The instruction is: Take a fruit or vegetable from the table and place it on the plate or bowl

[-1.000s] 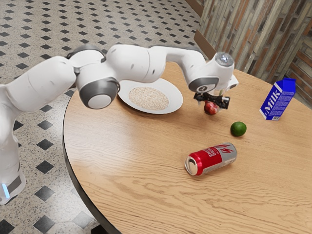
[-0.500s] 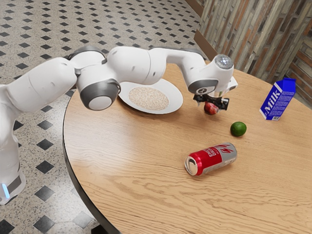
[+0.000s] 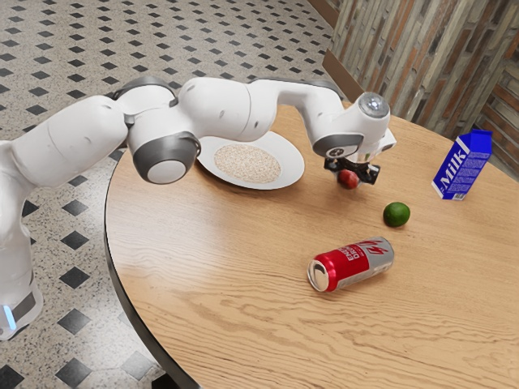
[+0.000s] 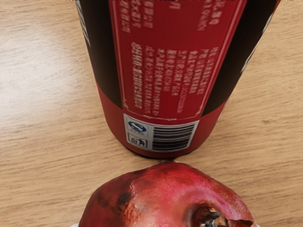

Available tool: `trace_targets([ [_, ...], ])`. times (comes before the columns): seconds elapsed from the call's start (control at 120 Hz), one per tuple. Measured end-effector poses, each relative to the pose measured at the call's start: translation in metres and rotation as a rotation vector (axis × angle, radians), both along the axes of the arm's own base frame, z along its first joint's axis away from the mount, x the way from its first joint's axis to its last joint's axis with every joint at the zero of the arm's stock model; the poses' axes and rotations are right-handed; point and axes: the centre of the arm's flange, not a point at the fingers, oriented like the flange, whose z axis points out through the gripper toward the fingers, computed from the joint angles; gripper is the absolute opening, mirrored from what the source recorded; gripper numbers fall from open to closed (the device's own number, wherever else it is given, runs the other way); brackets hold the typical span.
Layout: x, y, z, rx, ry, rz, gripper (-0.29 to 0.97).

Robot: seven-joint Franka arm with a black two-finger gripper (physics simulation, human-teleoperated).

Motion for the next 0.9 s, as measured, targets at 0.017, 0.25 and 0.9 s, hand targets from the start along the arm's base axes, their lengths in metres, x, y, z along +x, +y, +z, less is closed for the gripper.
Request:
trace_targets([
  [0.017, 0.0, 0.0, 0.0, 0.001, 0.0, 0.001, 0.26],
  [0.25, -0.001, 0.0, -0.005, 0.003, 0.008, 0.008, 0.33],
  [0.9, -0.051, -0.029, 0.058, -0.029, 0.059, 0.02, 0.36],
])
